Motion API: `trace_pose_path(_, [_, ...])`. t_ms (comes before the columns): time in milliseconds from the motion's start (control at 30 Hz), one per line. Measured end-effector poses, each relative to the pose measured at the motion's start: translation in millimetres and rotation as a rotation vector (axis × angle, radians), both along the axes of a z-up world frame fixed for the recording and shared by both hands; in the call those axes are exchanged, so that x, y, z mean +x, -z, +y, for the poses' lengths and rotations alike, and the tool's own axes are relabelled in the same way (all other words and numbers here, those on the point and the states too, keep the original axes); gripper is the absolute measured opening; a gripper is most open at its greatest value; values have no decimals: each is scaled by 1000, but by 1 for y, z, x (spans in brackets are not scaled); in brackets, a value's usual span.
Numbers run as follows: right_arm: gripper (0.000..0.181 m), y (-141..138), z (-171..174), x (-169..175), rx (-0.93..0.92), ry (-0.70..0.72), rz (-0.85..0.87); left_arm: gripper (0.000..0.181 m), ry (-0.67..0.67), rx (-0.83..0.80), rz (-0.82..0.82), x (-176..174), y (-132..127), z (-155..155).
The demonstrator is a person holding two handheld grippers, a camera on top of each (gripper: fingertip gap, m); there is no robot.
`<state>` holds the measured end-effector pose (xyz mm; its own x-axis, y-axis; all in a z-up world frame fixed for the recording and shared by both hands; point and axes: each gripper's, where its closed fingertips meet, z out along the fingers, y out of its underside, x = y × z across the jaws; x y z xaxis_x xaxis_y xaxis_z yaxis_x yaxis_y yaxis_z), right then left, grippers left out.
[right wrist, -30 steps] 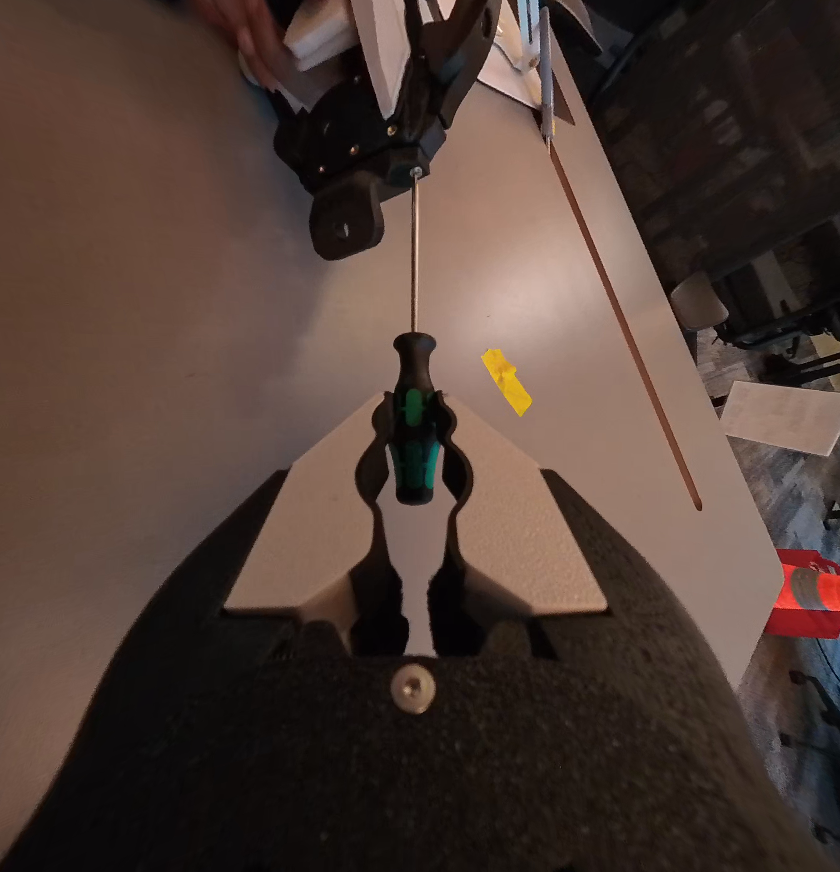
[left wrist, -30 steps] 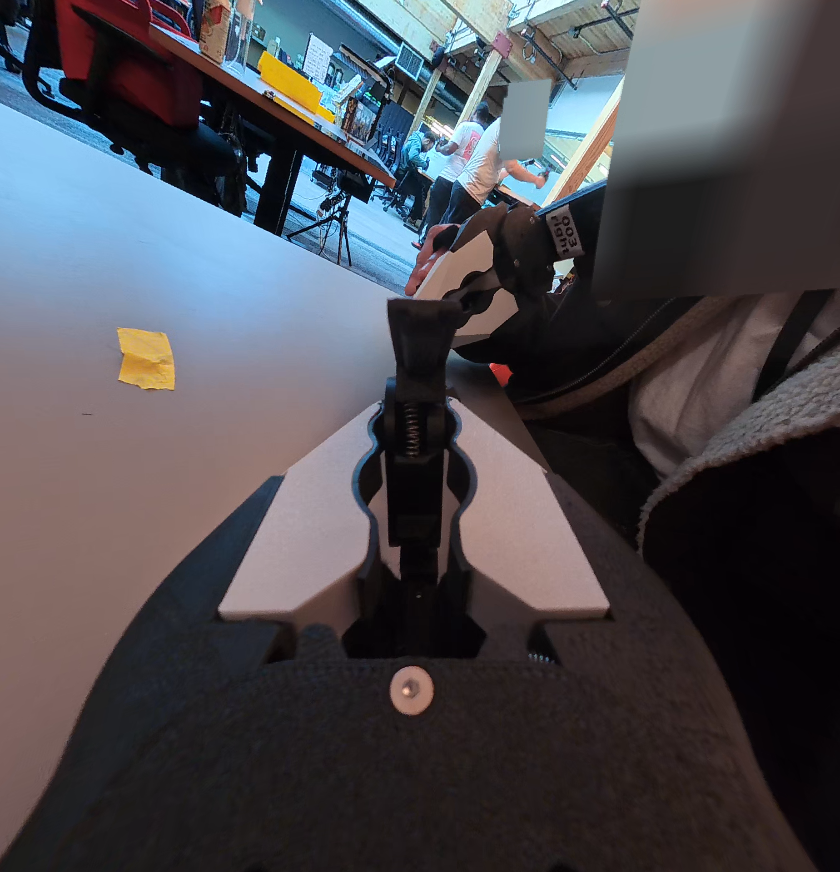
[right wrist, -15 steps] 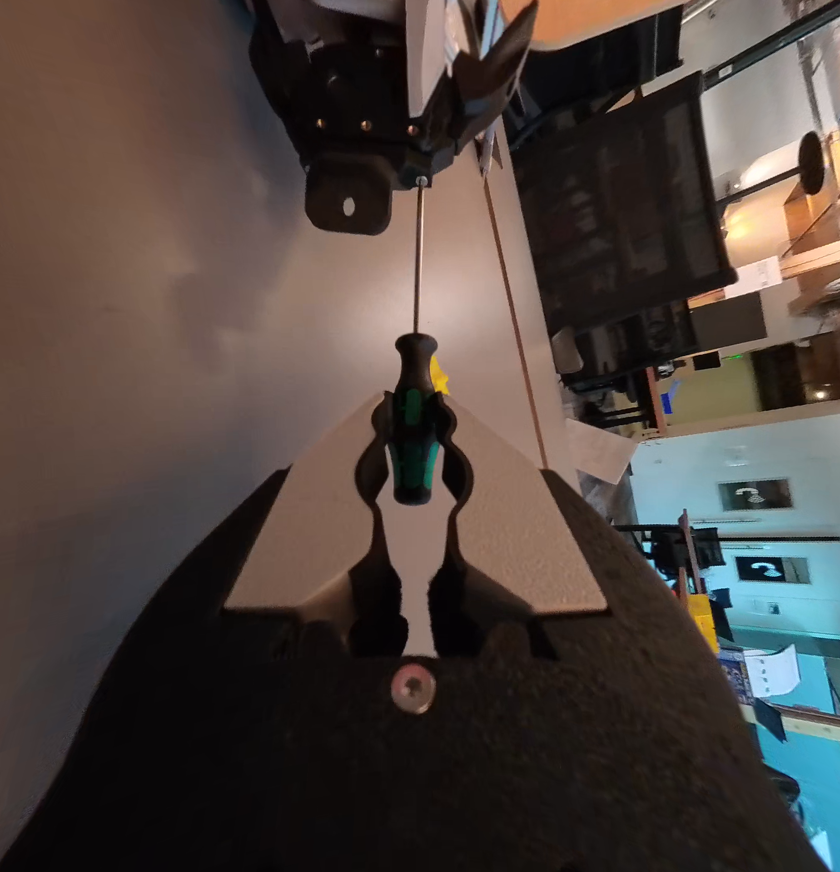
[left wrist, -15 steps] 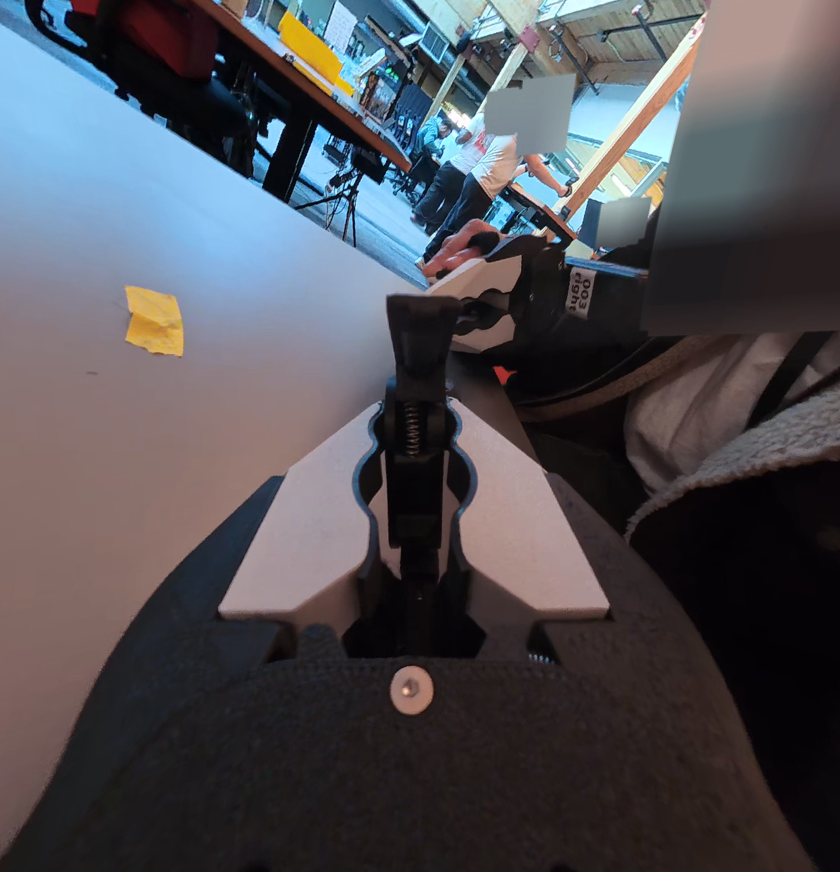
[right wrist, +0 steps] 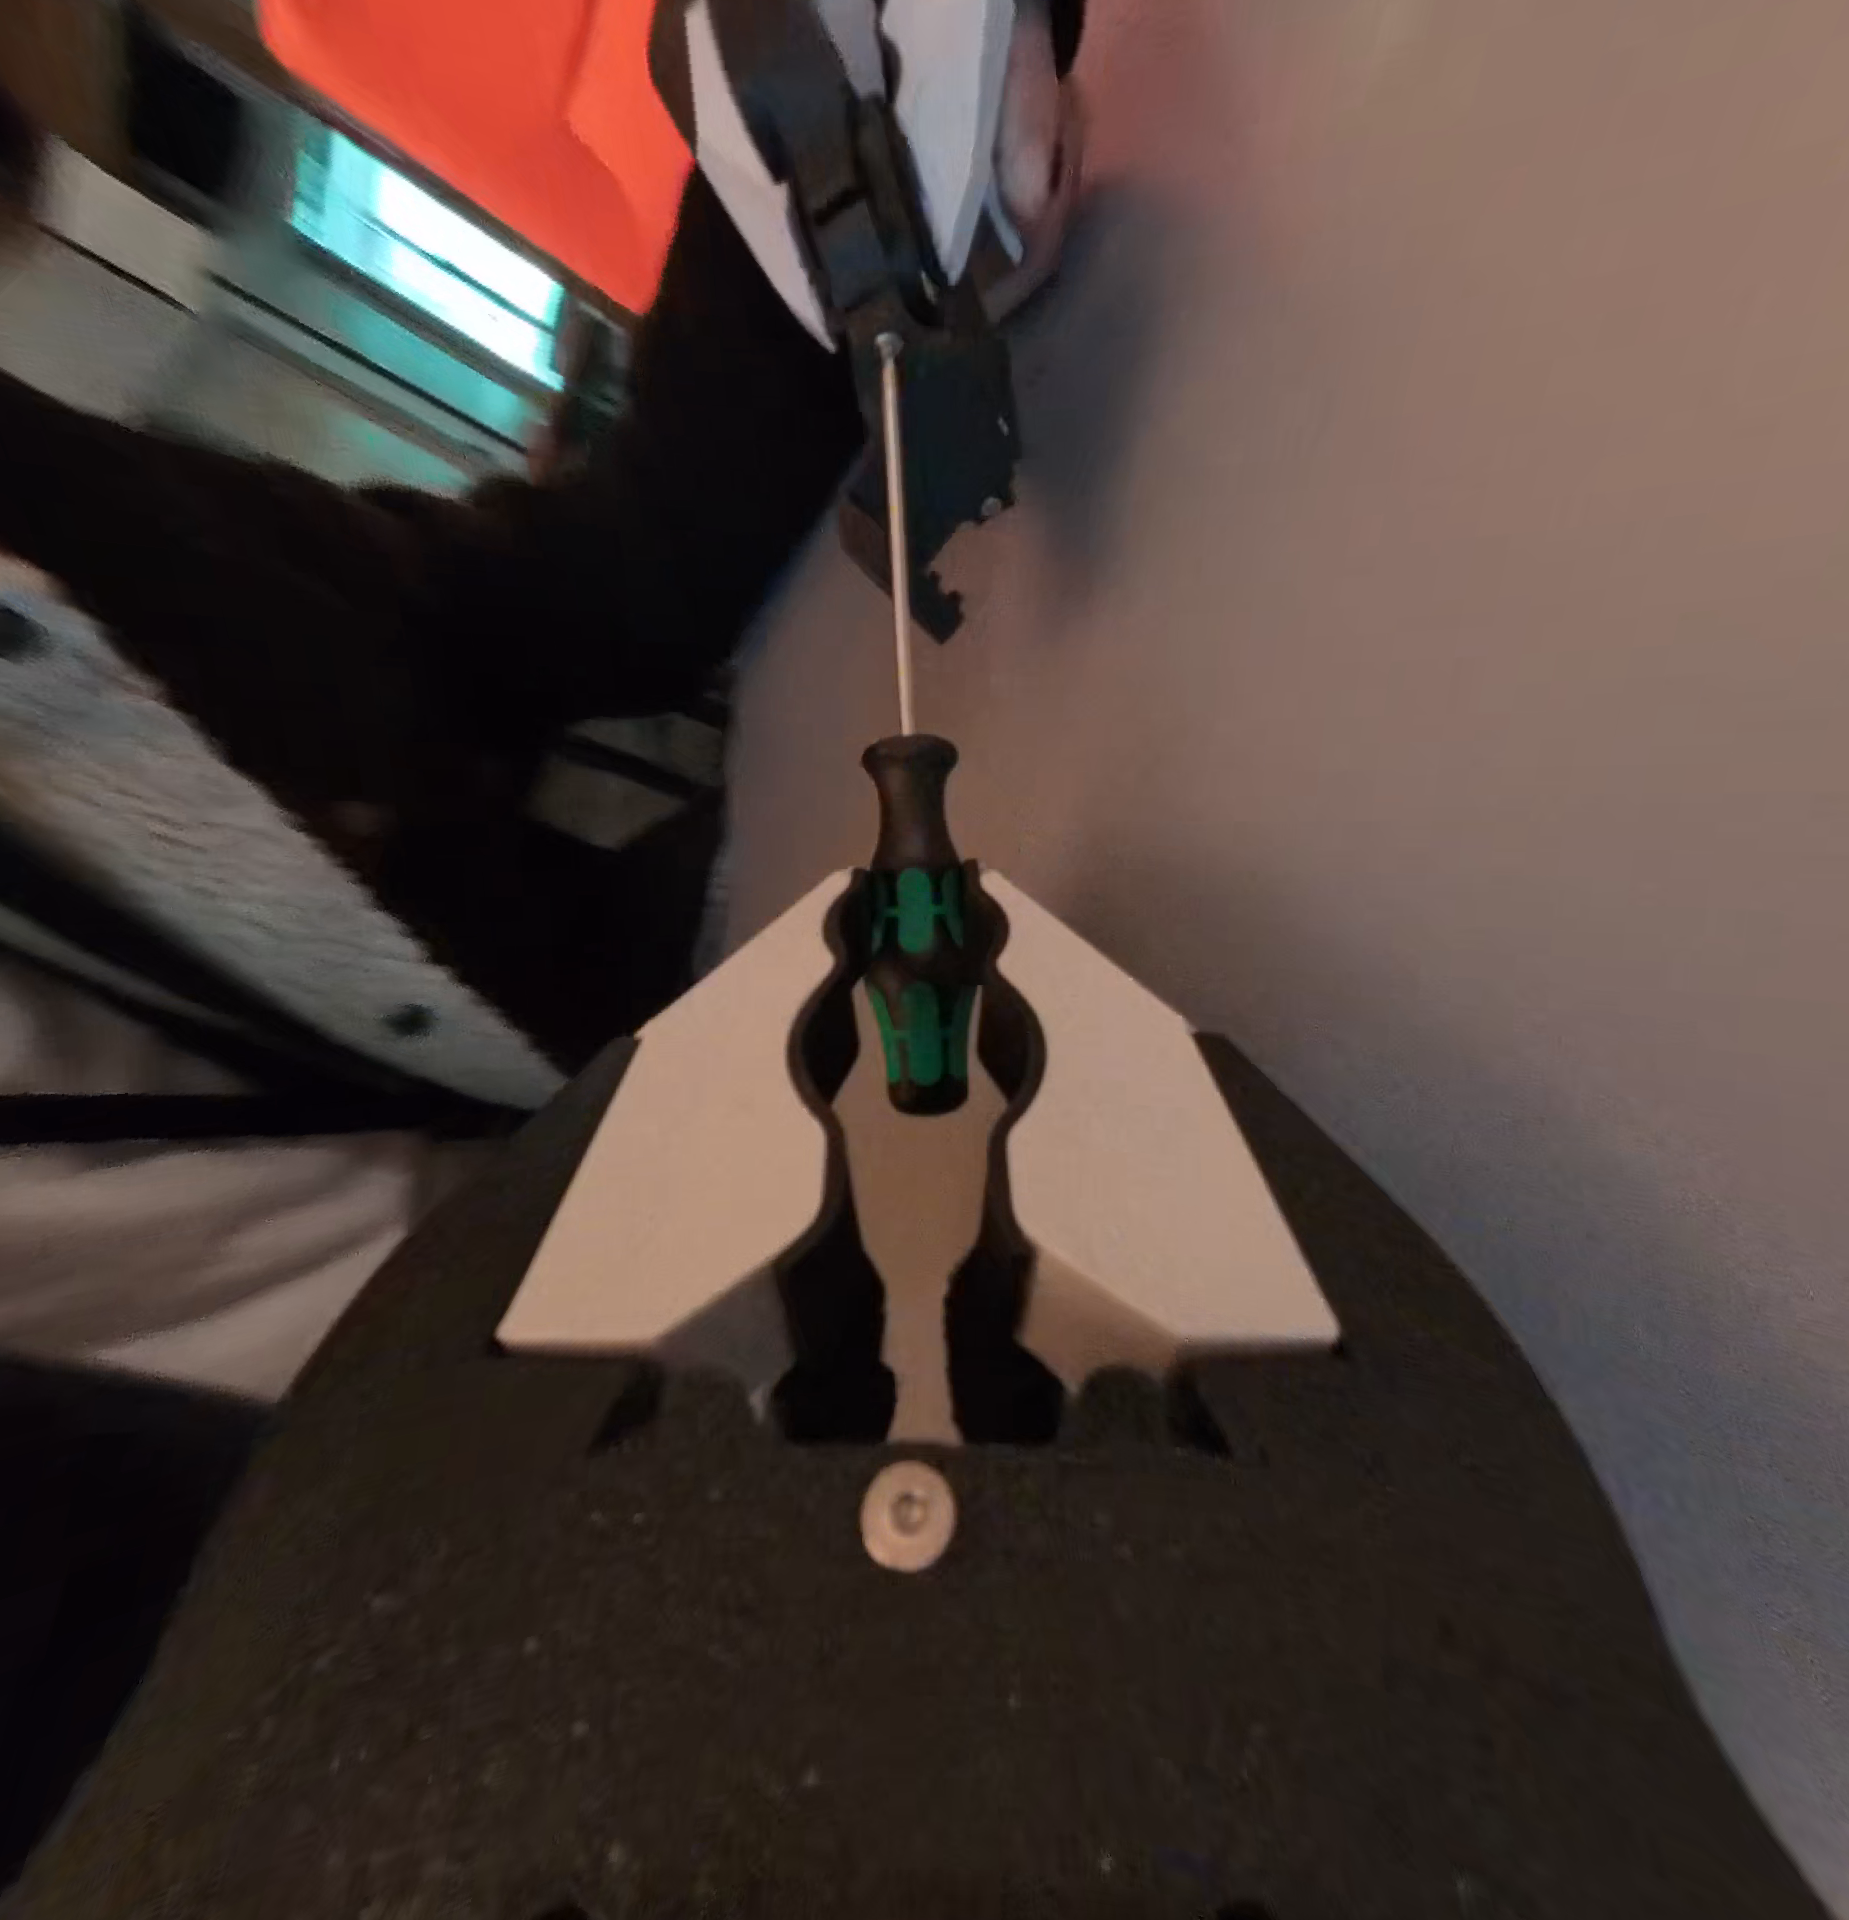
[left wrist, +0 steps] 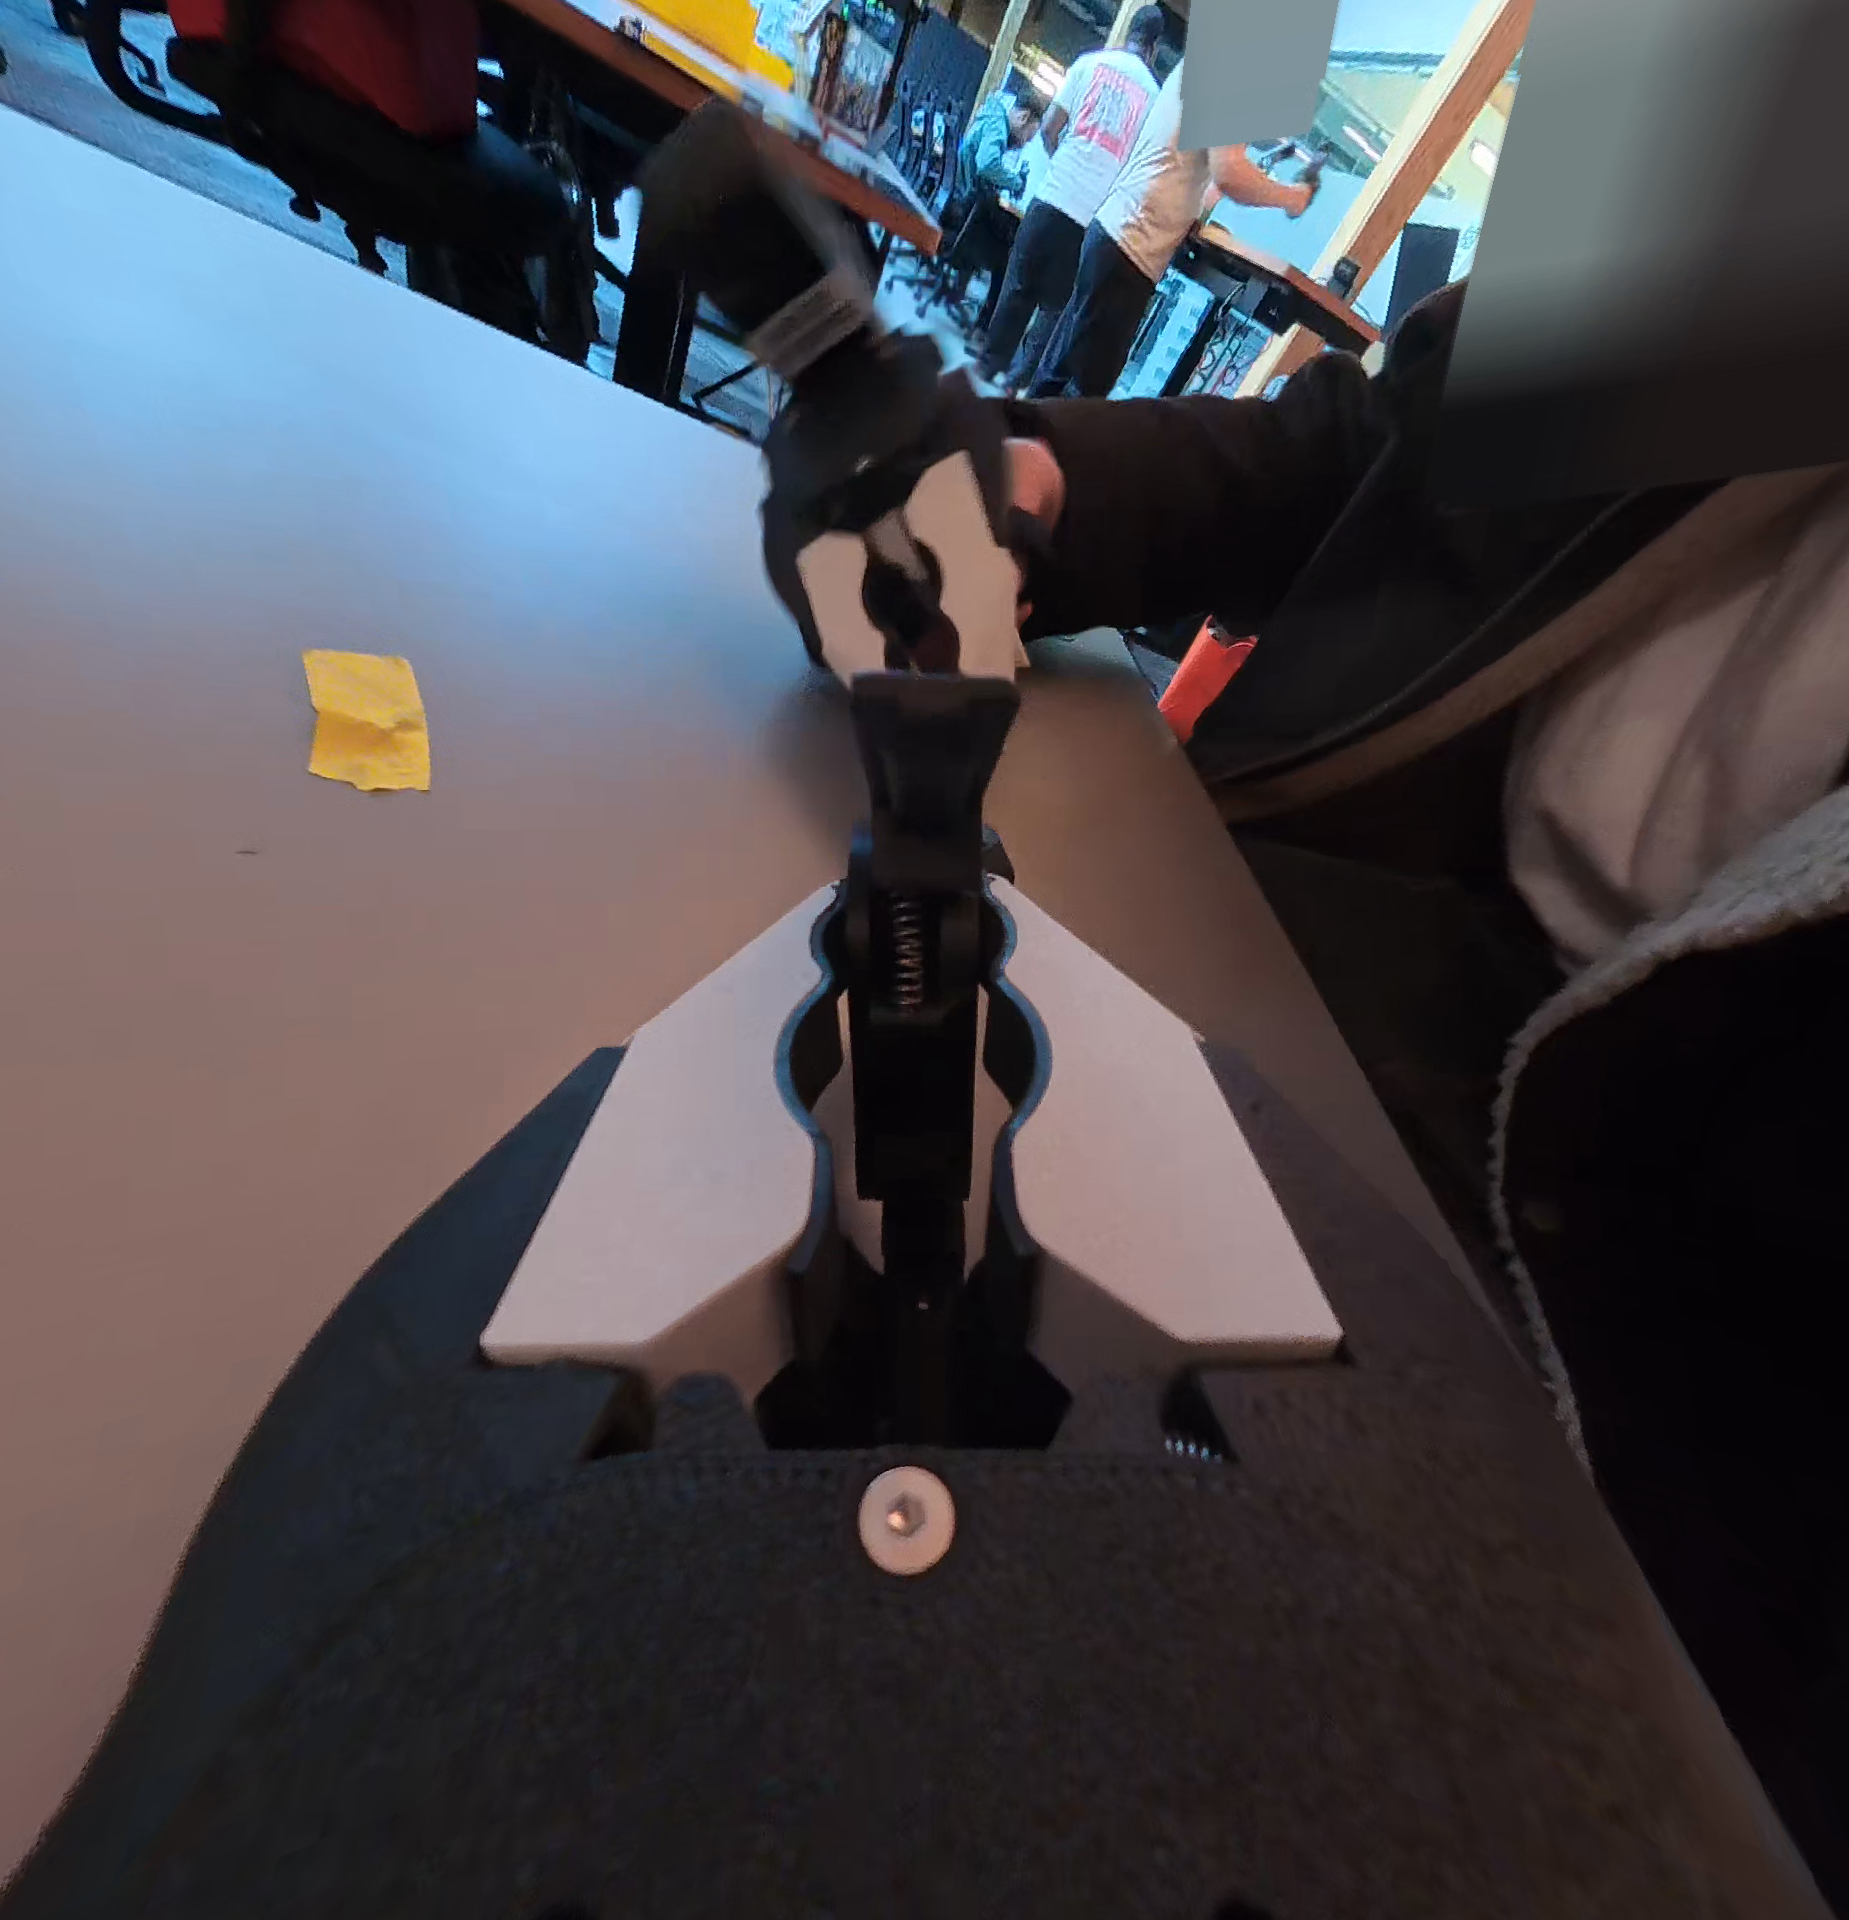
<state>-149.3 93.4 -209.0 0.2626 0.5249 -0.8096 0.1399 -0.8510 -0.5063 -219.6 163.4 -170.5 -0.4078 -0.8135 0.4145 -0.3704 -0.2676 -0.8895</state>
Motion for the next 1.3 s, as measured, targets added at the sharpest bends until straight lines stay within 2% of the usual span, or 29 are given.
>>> trace_pose_path(67, [15,-3,-1,0,-80,-31,59,21,0,0,-9,1,-2,0])
trace_pose_path(133, [16,1,5,2,20,-4,-2,21,-10,-9,-23,1,-5,2])
trace_pose_path(200, [18,12,18,8,164,59,-140,21,-8,0,-8,1,-2,4])
trace_pose_path(367, [18,24,25,12,523,54,-438,21,-9,41,29,4,4,1])
trace_pose_path(500, [45,23,27,18,739,96,-628,21,-15,51,46,6,7,2])
trace_pose_path(567, [56,22,31,32,916,147,-837,21,-19,44,49,6,7,3])
trace_pose_path(667, [52,20,24,36,1186,160,-1120,21,-22,43,56,8,8,4])
trace_pose_path(733, [49,18,23,31,1263,204,-1204,21,-22,42,59,8,9,4])
trace_pose_path(800, [33,23,24,25,1248,210,-1214,21,-20,39,58,8,9,4])
trace_pose_path(900, [19,26,31,27,1225,223,-1245,21,-16,34,56,7,9,2])
trace_pose_path(1000, [17,28,33,29,1162,176,-1179,21,-23,51,73,6,14,4])
trace_pose_path(1067, [17,30,31,26,995,114,-990,21,-24,53,67,6,14,3])
trace_pose_path(1167, [17,29,19,12,533,-14,-517,21,-36,56,44,3,12,4])
trace_pose_path(1233, [17,28,16,11,345,-94,-338,21,-38,73,55,1,14,6])
trace_pose_path(1300, [16,27,6,8,152,-207,-231,22,-15,100,66,0,16,2])
